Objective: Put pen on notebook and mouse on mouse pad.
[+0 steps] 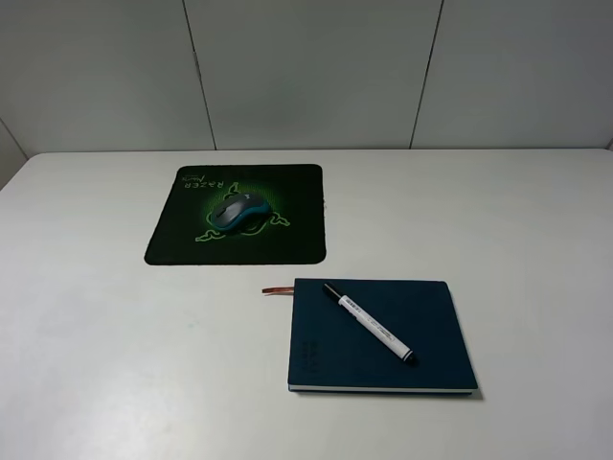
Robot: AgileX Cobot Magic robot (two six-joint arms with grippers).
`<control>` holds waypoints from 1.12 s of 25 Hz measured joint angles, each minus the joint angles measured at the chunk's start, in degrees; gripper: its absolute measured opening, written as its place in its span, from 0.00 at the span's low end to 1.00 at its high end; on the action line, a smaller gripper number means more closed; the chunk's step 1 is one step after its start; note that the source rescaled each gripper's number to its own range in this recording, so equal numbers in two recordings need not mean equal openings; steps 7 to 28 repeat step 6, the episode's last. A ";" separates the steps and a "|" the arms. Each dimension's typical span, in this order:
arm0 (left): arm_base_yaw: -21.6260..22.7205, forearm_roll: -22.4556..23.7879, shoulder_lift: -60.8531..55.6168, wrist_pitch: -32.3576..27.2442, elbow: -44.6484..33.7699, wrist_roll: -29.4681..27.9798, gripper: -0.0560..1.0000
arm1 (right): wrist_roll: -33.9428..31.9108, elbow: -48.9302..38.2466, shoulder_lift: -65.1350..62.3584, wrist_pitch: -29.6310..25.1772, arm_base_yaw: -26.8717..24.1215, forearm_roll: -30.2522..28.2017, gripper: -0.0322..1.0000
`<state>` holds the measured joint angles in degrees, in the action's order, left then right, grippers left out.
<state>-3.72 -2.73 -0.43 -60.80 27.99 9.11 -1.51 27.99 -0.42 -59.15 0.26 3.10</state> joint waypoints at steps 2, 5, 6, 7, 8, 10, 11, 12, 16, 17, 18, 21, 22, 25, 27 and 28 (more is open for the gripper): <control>0.00 0.00 0.00 0.00 0.00 0.00 1.00 | 0.00 0.00 0.00 0.00 0.00 0.00 1.00; 0.00 0.00 0.00 0.00 0.00 0.00 1.00 | 0.00 0.00 0.00 0.00 0.00 0.00 1.00; 0.00 0.00 0.00 0.00 0.00 0.00 1.00 | 0.00 0.00 0.00 0.00 0.00 0.00 1.00; 0.00 0.00 0.00 0.00 0.00 0.00 1.00 | 0.00 0.00 0.00 0.00 0.00 0.00 1.00; 0.00 0.00 0.00 0.00 0.00 0.00 1.00 | 0.00 0.00 0.00 0.00 0.00 0.00 1.00; 0.00 0.00 0.00 0.00 0.00 0.00 1.00 | 0.00 0.00 0.00 0.00 0.00 0.00 1.00; 0.00 0.00 0.00 0.00 0.00 0.00 1.00 | 0.00 0.00 0.00 0.00 0.00 0.00 1.00; 0.00 0.00 0.00 0.00 0.00 0.00 1.00 | 0.00 0.00 0.00 0.00 0.00 0.00 1.00; 0.00 0.00 0.00 0.00 0.00 0.00 1.00 | 0.00 0.00 0.00 0.00 0.00 0.00 1.00; 0.00 0.00 0.00 0.00 0.00 0.00 1.00 | 0.00 0.00 0.00 0.00 0.00 0.00 1.00; 0.00 0.00 0.00 0.00 0.00 0.00 1.00 | 0.00 0.00 0.00 0.00 0.00 0.00 1.00; 0.00 0.00 0.00 0.00 0.00 0.00 1.00 | 0.00 0.00 0.00 0.00 0.00 0.00 1.00; 0.00 0.00 0.00 0.00 0.00 0.00 1.00 | 0.00 0.00 0.00 0.00 0.00 0.00 1.00; 0.00 0.00 0.00 0.00 0.00 0.00 1.00 | 0.00 0.00 0.00 0.00 0.00 0.00 1.00; 0.00 0.00 0.00 0.00 0.00 0.00 1.00 | 0.00 0.00 0.00 0.00 0.00 0.00 1.00; 0.00 0.00 0.00 0.00 0.00 0.00 1.00 | 0.00 0.00 0.00 0.00 0.00 0.00 1.00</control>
